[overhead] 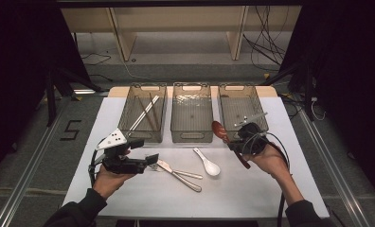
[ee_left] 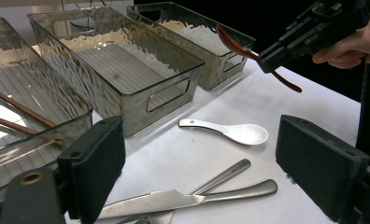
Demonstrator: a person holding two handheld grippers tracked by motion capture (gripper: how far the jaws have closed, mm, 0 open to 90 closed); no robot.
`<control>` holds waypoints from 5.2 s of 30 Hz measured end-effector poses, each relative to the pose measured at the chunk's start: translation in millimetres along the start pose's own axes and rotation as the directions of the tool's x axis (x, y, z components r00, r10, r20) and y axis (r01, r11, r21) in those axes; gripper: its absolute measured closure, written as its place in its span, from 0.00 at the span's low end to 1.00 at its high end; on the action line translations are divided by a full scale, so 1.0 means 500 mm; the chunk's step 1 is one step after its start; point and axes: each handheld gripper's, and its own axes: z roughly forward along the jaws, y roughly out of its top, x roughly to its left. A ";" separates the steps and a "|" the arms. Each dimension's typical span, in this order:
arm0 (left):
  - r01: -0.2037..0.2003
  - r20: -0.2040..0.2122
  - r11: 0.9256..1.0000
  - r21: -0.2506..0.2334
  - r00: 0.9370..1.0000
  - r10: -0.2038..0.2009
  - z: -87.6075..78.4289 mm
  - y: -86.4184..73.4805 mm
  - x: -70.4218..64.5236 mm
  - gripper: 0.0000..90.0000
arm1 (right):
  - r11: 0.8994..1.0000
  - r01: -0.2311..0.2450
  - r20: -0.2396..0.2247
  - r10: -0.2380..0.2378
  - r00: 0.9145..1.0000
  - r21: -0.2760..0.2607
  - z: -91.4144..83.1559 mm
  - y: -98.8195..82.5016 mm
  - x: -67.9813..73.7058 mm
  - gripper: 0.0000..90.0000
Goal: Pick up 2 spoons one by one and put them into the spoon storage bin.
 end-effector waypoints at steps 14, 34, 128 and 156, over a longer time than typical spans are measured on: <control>-0.016 -0.001 1.000 -0.007 1.000 0.016 0.000 0.000 0.003 0.17 | 0.999 -0.019 -0.011 0.018 1.000 -0.044 0.020 0.077 -0.002 0.91; -0.026 0.006 1.000 0.004 1.000 0.026 0.007 0.000 0.000 0.17 | 0.997 -0.057 0.009 0.058 0.998 -0.053 0.065 0.207 -0.012 0.91; -0.027 0.013 1.000 0.006 1.000 0.027 0.008 0.000 0.001 0.17 | 0.997 0.011 -0.078 -0.016 0.997 -0.074 0.060 0.195 0.088 0.33; -0.029 0.015 1.000 0.001 0.999 0.029 0.003 0.000 0.001 0.17 | 0.989 -0.013 -0.064 0.022 0.998 0.151 0.169 0.104 0.081 0.39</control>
